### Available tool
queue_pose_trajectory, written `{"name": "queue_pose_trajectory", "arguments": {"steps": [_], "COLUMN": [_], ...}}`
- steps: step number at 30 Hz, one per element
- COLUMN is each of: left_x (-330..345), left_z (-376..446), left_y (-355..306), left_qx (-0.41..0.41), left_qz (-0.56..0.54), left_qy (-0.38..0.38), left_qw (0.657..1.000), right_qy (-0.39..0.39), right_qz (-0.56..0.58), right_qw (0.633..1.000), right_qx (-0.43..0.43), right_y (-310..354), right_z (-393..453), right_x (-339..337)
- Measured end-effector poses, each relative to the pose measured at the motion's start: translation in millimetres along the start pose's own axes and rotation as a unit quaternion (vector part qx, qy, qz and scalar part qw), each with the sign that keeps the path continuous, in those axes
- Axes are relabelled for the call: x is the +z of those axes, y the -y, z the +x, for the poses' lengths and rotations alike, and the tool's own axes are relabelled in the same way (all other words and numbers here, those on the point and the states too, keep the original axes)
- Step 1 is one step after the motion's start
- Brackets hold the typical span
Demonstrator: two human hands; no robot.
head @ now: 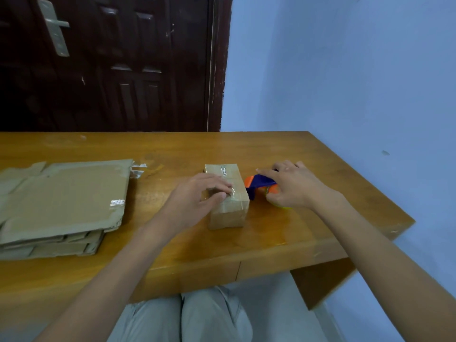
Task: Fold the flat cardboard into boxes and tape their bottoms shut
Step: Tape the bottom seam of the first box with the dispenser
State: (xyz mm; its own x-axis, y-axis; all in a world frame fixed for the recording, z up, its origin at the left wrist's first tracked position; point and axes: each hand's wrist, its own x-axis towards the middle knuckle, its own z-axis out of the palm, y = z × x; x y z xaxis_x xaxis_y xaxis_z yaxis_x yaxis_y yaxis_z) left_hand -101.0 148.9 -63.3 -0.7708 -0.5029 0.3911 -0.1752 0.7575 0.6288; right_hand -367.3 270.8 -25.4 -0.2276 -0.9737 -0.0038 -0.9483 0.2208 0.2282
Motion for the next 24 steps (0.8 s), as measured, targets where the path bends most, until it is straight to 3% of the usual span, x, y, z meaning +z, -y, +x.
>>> {"name": "queue_pose_trajectory", "arguments": {"steps": [2, 4, 6, 8, 13, 17, 24], "left_x": [-1.5, -0.6, -0.2, -2.3, -21.9, -42.7, -49.5], "left_z": [-2.0, -0.5, 2.8, 5.1, 6.7, 18.9, 27.7], "left_y": [2.7, 2.6, 1.7, 4.2, 16.7, 17.0, 20.4], "left_qx": [-0.005, -0.007, -0.008, 0.0, 0.004, 0.012, 0.017], "left_qz": [-0.027, -0.042, -0.043, -0.056, -0.131, -0.094, -0.089], "left_qy": [0.003, -0.004, -0.009, 0.003, 0.129, 0.233, 0.275], "left_qw": [1.0, 0.999, 0.999, 0.998, 0.983, 0.968, 0.957], "right_qy": [-0.08, -0.165, -0.199, -0.196, -0.173, -0.161, -0.164], "right_qz": [0.005, 0.134, 0.307, 0.385, 0.445, 0.447, 0.429], "right_qw": [0.997, 0.977, 0.929, 0.898, 0.874, 0.873, 0.881], "right_qx": [-0.019, -0.032, -0.054, -0.084, -0.093, -0.107, -0.117], "right_y": [9.6, 23.5, 38.8, 53.3, 67.3, 59.2, 57.4], "right_z": [-6.2, -11.8, -14.1, -16.1, -17.3, -14.6, -11.0], "right_x": [-6.2, -11.1, -14.0, -9.9, 29.6, 36.1, 36.4]}}
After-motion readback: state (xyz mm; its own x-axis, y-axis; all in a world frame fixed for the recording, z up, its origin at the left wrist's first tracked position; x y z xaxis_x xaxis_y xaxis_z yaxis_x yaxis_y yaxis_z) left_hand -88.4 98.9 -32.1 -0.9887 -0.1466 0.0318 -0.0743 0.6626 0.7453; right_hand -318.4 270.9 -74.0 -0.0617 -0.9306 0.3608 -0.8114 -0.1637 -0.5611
